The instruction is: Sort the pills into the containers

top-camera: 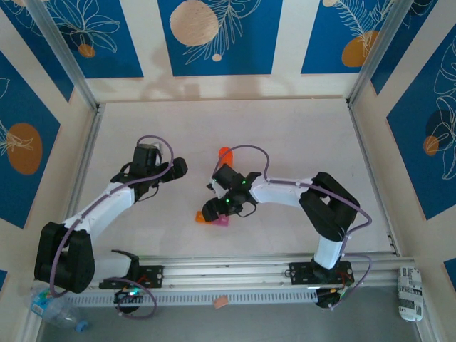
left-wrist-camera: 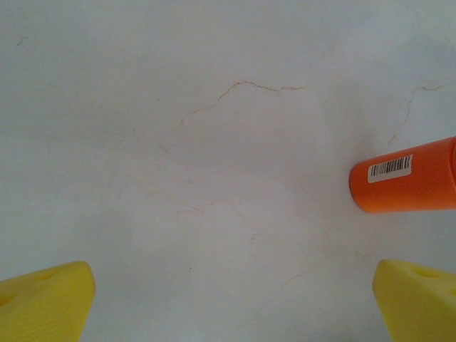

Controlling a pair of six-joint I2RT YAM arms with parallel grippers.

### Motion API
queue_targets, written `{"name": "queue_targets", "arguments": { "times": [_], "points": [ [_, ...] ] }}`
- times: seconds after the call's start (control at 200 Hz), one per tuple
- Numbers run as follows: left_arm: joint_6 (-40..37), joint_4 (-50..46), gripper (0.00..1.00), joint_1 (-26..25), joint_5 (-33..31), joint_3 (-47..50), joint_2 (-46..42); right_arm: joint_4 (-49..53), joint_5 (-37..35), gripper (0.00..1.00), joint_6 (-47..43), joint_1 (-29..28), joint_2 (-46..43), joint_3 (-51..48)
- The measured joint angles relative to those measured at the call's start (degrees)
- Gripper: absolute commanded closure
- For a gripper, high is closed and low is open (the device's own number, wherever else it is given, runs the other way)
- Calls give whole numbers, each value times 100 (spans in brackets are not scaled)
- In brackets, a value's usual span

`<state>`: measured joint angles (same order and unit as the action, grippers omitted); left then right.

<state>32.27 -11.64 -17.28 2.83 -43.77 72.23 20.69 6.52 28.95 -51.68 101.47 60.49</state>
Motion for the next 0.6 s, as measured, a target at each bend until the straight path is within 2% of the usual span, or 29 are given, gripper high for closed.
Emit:
{"name": "queue_targets", "arguments": {
  "times": [0.22, 0.375, 0.6],
  "points": [
    [-2, 2, 0, 0, 22, 0, 44, 105, -208, 26, -68, -258, -133, -116],
    [-2, 4, 0, 0, 66, 0, 50, 278, -782, 26, -319, -560, -151, -127],
    [0, 4, 0, 0, 151, 0, 70, 444, -1574, 32, -800, -953, -103, -138]
  ]
}}
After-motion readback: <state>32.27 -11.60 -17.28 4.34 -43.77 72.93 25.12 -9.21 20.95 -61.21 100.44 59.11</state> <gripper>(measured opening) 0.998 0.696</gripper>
